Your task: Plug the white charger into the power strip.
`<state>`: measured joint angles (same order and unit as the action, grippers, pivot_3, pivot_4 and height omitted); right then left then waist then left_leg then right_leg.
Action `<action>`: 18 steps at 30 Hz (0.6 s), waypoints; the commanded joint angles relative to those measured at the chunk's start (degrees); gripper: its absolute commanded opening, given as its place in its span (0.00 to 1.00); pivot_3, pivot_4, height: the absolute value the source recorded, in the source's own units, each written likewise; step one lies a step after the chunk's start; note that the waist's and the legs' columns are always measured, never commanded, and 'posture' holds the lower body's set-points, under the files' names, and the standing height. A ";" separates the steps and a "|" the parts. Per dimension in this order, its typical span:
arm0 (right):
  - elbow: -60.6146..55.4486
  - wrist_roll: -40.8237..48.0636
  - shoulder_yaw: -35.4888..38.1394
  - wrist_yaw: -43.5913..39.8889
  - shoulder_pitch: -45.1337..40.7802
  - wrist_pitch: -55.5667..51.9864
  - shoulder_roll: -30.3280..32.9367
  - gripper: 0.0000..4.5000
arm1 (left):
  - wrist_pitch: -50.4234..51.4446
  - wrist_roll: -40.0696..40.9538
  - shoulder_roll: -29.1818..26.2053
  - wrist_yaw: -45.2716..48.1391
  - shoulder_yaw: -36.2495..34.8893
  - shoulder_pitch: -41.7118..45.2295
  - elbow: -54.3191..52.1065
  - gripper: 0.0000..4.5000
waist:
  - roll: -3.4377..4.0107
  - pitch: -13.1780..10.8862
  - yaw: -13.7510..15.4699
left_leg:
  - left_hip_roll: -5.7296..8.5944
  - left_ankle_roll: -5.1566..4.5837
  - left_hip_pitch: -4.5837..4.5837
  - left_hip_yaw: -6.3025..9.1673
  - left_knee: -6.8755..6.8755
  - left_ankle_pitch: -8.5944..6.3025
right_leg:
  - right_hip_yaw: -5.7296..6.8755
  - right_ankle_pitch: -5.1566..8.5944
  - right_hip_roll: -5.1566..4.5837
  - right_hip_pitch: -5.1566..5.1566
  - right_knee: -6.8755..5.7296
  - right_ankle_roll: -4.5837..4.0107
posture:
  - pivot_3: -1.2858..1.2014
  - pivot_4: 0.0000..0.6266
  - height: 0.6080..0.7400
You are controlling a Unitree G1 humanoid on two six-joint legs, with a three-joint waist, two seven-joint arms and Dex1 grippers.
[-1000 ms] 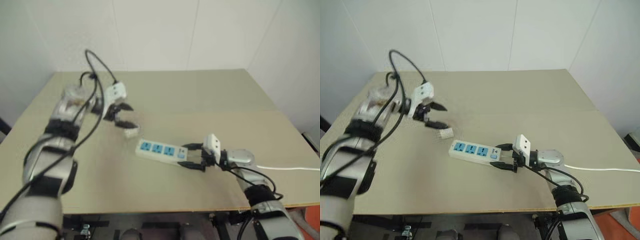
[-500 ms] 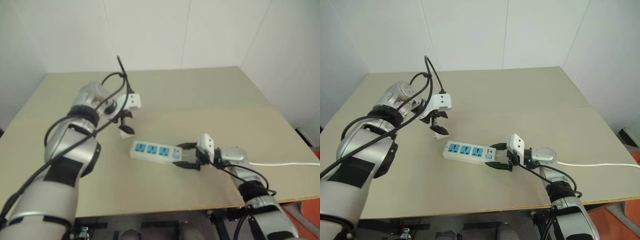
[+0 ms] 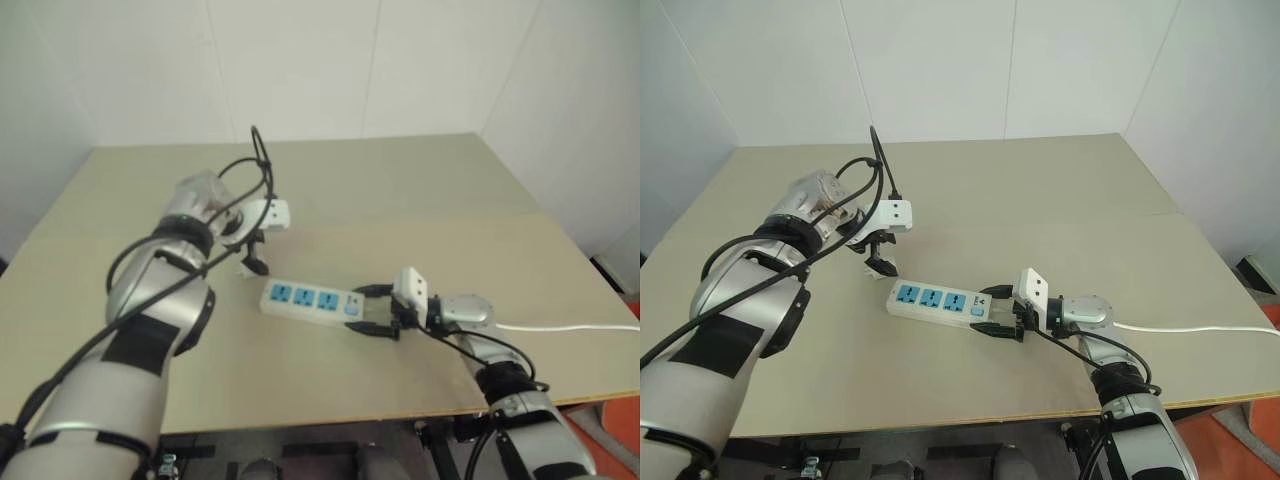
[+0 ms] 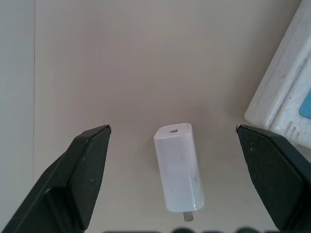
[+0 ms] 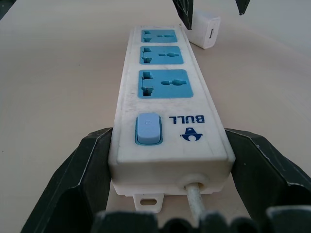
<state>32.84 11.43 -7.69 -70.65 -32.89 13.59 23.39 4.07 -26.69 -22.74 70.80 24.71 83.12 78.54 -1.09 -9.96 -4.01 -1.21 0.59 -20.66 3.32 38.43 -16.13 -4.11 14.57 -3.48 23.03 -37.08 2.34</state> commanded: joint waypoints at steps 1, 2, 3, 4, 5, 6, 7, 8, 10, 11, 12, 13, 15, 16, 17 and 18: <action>0.64 -2.49 -0.53 2.37 0.98 0.02 0.31 0.75 | 1.00 -0.35 0.55 -2.43 -0.90 0.84 -0.08 1.00 | 0.00 0.00 0.01 | 0.00 0.00 0.00 0.00 0.00 0.00 | 0.00 0.00 0.00 0.00 -0.01 0.00 | 0.52 0.24 1.00; 0.52 -2.55 -0.55 2.62 1.06 -0.09 0.38 0.75 | 1.10 -0.71 0.77 -2.99 -0.66 0.60 -0.02 1.00 | 0.00 0.00 0.00 | 0.00 0.00 0.01 0.00 0.00 0.00 | 0.00 0.00 0.00 0.00 -0.01 0.00 | 0.52 0.24 1.00; 0.39 -2.57 -0.60 2.80 1.14 -0.16 0.46 0.75 | 1.18 -0.93 0.91 -3.32 -0.52 0.46 0.01 1.00 | 0.00 0.00 0.00 | 0.00 0.00 0.01 0.00 0.00 0.00 | 0.00 0.00 0.00 0.00 -0.01 0.00 | 0.52 0.24 1.00; 0.27 -2.61 -0.62 3.08 1.25 -0.25 0.53 0.75 | 1.19 -1.14 1.09 -3.83 -0.42 0.18 0.05 1.00 | 0.00 0.00 -0.02 | 0.00 0.00 0.02 0.00 0.00 0.00 | -0.01 0.00 0.00 -0.01 -0.02 0.00 | 0.52 0.24 1.00; 0.12 -2.63 -0.64 3.33 1.38 -0.37 0.59 0.75 | 1.42 -1.16 1.27 -4.12 -0.49 -0.01 0.09 1.00 | 0.00 0.00 -0.01 | 0.00 0.00 0.03 0.00 0.00 0.00 | -0.01 0.00 0.00 -0.01 -0.02 0.00 | 0.52 0.24 1.00; 0.00 -2.68 -0.65 3.55 1.51 -0.38 0.63 0.75 | 1.29 -1.42 1.38 -4.31 -0.28 -0.18 0.11 1.00 | 0.00 0.01 -0.01 | 0.00 0.00 0.03 0.00 0.00 0.00 | -0.01 0.00 0.00 -0.01 -0.02 0.00 | 0.52 0.24 1.00; -0.25 -2.65 -0.64 3.72 1.73 -0.52 0.68 0.75 | 1.19 -1.62 1.47 -4.35 -0.13 -0.32 0.13 1.00 | -0.01 0.01 -0.01 | 0.00 0.00 0.03 0.00 0.00 0.00 | -0.01 0.00 0.00 -0.01 -0.02 0.00 | 0.52 0.24 1.00; -0.50 -2.61 -0.64 3.84 1.90 -0.65 0.71 0.75 | 1.11 -1.80 1.50 -4.33 -0.07 -0.39 0.14 1.00 | -0.01 0.01 -0.01 | 0.01 0.00 0.03 0.00 0.00 0.00 | -0.01 0.00 0.00 -0.01 -0.02 0.00 | 0.52 0.24 1.00; -1.08 -2.54 -0.73 4.09 2.35 -0.81 0.82 0.75 | 1.13 -2.10 1.63 -4.28 -0.05 -0.54 0.17 1.00 | -0.01 0.01 0.01 | 0.01 0.00 0.03 0.00 0.00 0.00 | -0.01 0.00 0.00 -0.01 -0.02 0.00 | 0.52 0.24 1.00; -1.35 -2.55 -0.79 4.24 2.64 -0.82 0.87 0.75 | 1.27 -2.28 1.71 -4.47 -0.01 -0.68 0.21 1.00 | -0.01 0.01 0.01 | 0.01 0.00 0.03 0.00 0.00 0.00 | -0.02 0.00 0.00 -0.01 -0.02 0.00 | 0.52 0.24 1.00; -1.64 -2.56 -0.85 4.38 2.90 -0.98 0.94 0.75 | 1.41 -2.48 1.78 -4.55 0.08 -0.80 0.26 1.00 | -0.01 0.01 0.02 | 0.01 0.00 0.03 0.00 0.00 0.00 | -0.01 -0.01 0.00 -0.01 -0.02 0.00 | 0.52 0.24 1.00; -1.88 -2.61 -0.90 4.51 3.13 -1.03 1.02 0.75 | 1.42 -2.69 1.83 -4.49 0.19 -0.92 0.29 1.00 | -0.01 0.02 0.02 | 0.01 0.00 0.03 0.00 0.00 0.00 | -0.02 0.00 0.00 -0.02 -0.02 0.00 | 0.52 0.24 1.00; -2.44 -2.61 -0.94 4.81 3.51 -1.30 1.14 0.75 | 1.51 -3.04 1.94 -4.72 0.23 -1.13 0.34 1.00 | -0.01 0.02 0.03 | 0.01 0.00 0.03 0.00 0.00 0.00 | -0.01 0.00 0.00 -0.02 -0.01 0.00 | 0.52 0.24 1.00; -2.73 -2.59 -0.95 4.94 3.68 -1.45 1.21 0.75 | 1.42 -3.43 1.95 -4.77 0.46 -1.26 0.36 1.00 | -0.01 0.02 0.04 | 0.02 0.00 0.02 0.00 0.00 0.00 | -0.01 0.00 0.00 -0.02 -0.01 0.00 | 0.52 0.24 1.00; -2.88 -2.57 -0.97 5.04 3.78 -1.55 1.27 0.75 | 1.33 -3.77 1.94 -4.79 0.68 -1.40 0.39 1.00 | -0.01 0.02 0.05 | 0.02 0.00 0.02 0.00 0.00 0.00 | -0.01 0.00 -0.01 -0.02 -0.01 0.00 | 0.52 0.24 1.00; -2.97 -2.58 -1.00 5.14 3.86 -1.62 1.32 0.75 | 1.45 -3.88 1.96 -4.80 0.69 -1.51 0.42 1.00 | -0.01 0.02 0.05 | 0.02 0.00 0.03 0.00 0.00 0.00 | -0.02 0.00 -0.01 -0.02 -0.02 0.00 | 0.52 0.24 1.00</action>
<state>29.30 11.30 -8.11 -66.67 -30.43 13.24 23.79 5.29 -29.77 -20.74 66.24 25.01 81.52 78.78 -1.10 -9.94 -3.95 -1.19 0.60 -20.64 3.32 38.43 -16.13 -4.12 14.57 -3.49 23.01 -37.10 2.35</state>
